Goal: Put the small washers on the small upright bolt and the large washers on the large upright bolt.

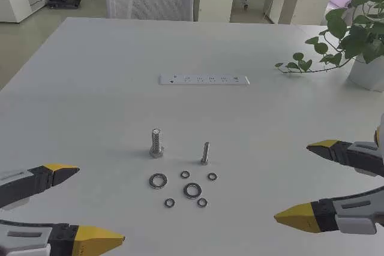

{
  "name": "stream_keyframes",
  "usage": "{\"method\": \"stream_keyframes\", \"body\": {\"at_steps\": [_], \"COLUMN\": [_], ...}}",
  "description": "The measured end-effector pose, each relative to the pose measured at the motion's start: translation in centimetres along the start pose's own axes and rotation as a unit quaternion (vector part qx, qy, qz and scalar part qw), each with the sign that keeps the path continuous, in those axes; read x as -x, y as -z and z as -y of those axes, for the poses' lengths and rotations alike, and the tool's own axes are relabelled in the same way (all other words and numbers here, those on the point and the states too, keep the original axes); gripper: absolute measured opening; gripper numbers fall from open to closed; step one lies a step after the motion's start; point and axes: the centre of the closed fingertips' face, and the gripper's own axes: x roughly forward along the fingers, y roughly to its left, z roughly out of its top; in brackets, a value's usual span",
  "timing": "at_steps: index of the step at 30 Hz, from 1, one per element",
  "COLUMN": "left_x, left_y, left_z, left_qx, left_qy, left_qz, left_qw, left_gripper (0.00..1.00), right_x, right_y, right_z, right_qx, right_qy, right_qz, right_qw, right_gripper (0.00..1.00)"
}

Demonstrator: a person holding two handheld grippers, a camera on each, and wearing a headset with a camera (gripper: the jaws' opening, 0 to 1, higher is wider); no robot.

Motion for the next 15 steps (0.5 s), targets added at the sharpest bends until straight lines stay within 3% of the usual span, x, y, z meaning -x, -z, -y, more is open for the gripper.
{"method": "stream_keyframes", "body": {"at_steps": [15], "left_x": [-0.07], "left_y": [-0.01], "left_z": [0.0], "left_qx": [0.0], "left_qy": [-0.001], "left_qz": [0.0], "left_qw": [1.0], "left_gripper": [0.98], "right_x": [-0.02], "right_y": [0.04], "right_z": [0.02], "right_qx": [0.0], "right_qy": [-0.001], "right_qz": [-0.002], "right_qw": [1.0], "right_gripper": [0.94]}}
